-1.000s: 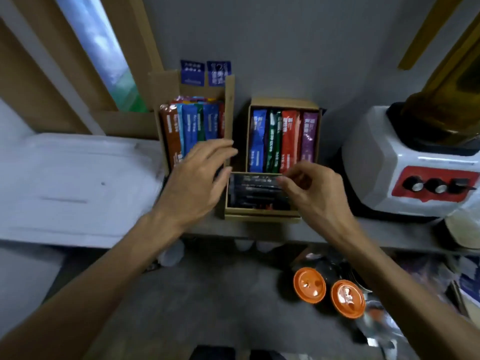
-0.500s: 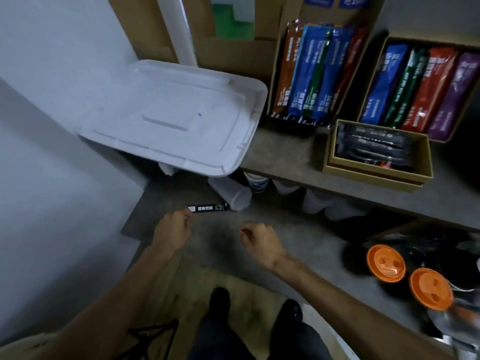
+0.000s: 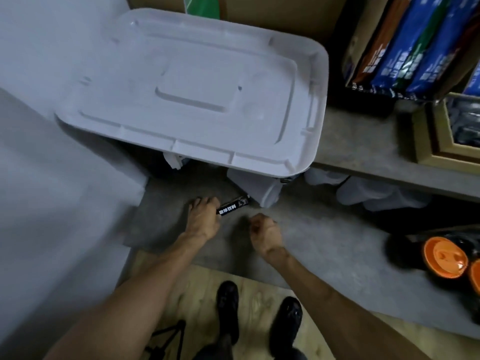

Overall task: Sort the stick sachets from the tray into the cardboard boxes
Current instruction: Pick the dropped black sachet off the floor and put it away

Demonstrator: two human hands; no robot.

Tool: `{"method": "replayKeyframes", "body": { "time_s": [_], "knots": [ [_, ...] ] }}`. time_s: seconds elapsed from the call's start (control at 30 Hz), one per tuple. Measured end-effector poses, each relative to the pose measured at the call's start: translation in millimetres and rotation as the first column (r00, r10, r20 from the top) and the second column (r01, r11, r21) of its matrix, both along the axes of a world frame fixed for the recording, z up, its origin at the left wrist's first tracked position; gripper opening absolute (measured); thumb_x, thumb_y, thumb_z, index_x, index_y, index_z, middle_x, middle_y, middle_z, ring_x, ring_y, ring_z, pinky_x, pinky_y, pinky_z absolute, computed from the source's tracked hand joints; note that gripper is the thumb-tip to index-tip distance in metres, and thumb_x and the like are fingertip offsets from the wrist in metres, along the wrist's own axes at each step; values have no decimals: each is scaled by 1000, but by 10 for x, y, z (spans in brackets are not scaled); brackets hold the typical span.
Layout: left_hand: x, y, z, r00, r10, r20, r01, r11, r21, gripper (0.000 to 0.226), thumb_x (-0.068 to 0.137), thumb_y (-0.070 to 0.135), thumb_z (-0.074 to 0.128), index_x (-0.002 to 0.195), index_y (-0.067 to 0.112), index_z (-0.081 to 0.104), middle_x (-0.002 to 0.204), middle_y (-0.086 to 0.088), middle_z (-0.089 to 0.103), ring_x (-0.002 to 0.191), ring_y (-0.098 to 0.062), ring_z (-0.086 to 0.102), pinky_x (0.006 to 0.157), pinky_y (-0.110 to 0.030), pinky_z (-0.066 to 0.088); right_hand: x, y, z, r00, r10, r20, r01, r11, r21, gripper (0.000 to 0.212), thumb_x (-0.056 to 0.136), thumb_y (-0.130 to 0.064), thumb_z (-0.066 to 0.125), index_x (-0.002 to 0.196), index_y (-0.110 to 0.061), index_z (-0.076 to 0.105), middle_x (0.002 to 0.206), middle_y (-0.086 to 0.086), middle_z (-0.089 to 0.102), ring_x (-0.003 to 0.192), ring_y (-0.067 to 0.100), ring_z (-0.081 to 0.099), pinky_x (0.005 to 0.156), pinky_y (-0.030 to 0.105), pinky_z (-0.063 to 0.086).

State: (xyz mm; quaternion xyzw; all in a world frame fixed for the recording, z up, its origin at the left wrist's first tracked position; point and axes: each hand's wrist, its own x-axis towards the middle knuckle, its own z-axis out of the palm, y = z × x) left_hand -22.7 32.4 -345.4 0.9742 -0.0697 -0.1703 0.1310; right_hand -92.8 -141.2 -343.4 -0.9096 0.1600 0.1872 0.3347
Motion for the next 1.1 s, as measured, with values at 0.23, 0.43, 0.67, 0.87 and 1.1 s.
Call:
{"method": "replayKeyframes", "body": {
  "time_s": [0.23,0.43,0.67,0.87,1.1],
  "knots": [
    [-517,117,1069,872,58,-486,-274,881,-385,10,87,18,72,85,23,64,77,-6,75,60,-14,68,65,-33,54,-541,-230,866,893,281,352,-303,953,8,43,82,-21,67,123,-25,55,121,-4,52,85,16,61,73,27,54],
    [-824,-415,2576,869,-167,-466,-279,612,-740,11,94,18,67,97,8,68,76,-9,72,63,-24,66,55,-28,48,-1009,-666,1928,850,266,455,-210,963,-170,30,85,-47,65,113,-37,58,95,-16,65,70,0,59,61,19,46],
    [-445,-1437,3614,955,-261,-143,2,485,-874,19,98,29,57,87,22,70,69,1,58,59,-10,53,53,-18,42,-947,-1456,3133,955,-208,210,2,714,700,29,102,-17,55,96,8,68,75,7,66,66,11,59,61,21,44],
    [-318,-2342,3837,990,-136,-26,38,448,-893,16,95,24,65,82,15,70,61,8,58,56,-6,52,54,-17,41,-995,-2237,3329,938,-264,225,-2,644,765,29,95,-31,62,103,-3,67,72,1,69,61,7,52,56,19,37],
    [-321,-3069,3783,999,36,-4,-19,417,-909,19,96,21,63,80,15,70,59,9,60,57,-4,54,55,-17,42,-897,-3002,3335,923,-238,301,-32,734,678,18,100,-16,57,94,-8,71,80,1,74,56,-1,57,54,13,41]
  ]
}}
